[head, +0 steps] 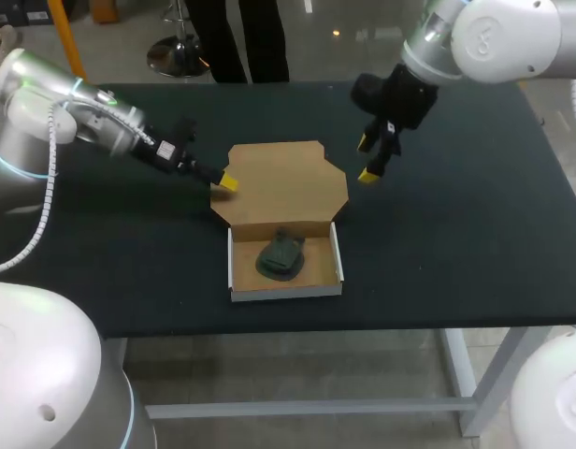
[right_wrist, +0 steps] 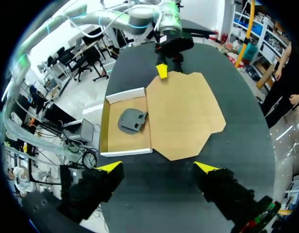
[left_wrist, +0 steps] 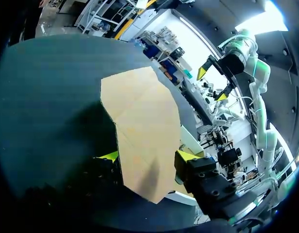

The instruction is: Assemble the packaging by folding the flat box into shape, placing the metal phone stand inside, and closing the box properly

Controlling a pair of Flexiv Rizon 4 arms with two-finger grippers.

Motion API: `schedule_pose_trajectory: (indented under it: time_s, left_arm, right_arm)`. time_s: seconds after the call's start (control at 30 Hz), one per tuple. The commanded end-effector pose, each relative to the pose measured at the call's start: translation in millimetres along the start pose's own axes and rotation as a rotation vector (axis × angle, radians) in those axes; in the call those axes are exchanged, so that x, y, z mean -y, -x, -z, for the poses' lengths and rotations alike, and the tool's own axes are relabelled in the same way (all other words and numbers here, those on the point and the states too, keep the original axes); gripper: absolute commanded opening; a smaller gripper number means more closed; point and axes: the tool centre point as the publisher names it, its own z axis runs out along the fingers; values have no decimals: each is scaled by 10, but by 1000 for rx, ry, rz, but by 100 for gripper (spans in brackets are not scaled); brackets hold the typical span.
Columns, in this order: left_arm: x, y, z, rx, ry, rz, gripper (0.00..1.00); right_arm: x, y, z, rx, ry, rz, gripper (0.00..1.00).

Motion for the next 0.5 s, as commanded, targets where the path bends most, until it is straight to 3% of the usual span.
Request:
schedule_pose_trajectory:
  time_s: [0.03, 0.17, 0.5]
  left_arm:
    - [-8, -11, -20, -10, -4, 4, 62]
    - [-17, -45, -31, -32, -24, 7, 49]
    - [-37, -116, -58, -51, -85, 14, 42]
  right_arm:
    - [-11, 27, 3, -6, -7, 0, 100]
    - [-19, 36, -2, -4, -15, 2, 100]
    - [-14, 34, -4, 1, -24, 2, 100]
